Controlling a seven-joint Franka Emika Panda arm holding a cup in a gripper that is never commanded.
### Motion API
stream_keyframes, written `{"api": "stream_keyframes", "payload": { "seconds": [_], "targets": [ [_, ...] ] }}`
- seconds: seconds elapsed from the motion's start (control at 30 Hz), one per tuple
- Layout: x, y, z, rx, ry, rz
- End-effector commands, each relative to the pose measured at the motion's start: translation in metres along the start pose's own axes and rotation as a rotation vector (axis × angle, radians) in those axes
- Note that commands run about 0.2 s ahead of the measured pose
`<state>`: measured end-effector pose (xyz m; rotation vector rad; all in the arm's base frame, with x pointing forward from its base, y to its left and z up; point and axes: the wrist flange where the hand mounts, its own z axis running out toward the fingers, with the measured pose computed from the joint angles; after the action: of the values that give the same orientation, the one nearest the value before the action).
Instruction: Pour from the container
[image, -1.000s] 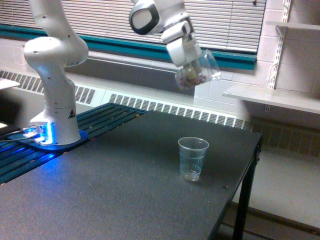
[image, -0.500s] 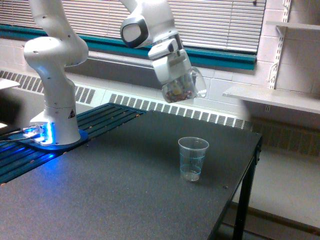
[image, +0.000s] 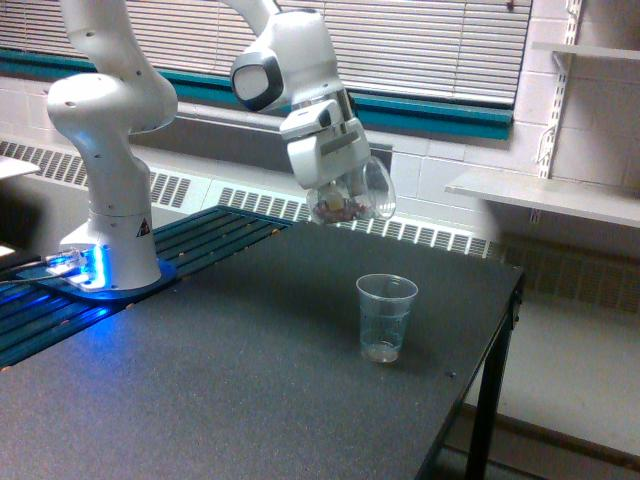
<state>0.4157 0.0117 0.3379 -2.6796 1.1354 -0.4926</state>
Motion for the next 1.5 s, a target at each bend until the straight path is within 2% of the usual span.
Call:
{"api": "stream_keyframes", "payload": {
  "seconds": [0.03, 0.5, 0.97, 1.5],
  "targets": [
    [0.004, 0.015, 0.011, -0.025, -0.005, 0.014],
    [0.005, 0.036, 0.033, -0.089, -0.040, 0.019],
    [0.009, 0.035, 0.046, -0.158, -0.080, -0.023],
    [0.018, 0.030, 0.051, -0.223, -0.105, -0.047]
  ]
}}
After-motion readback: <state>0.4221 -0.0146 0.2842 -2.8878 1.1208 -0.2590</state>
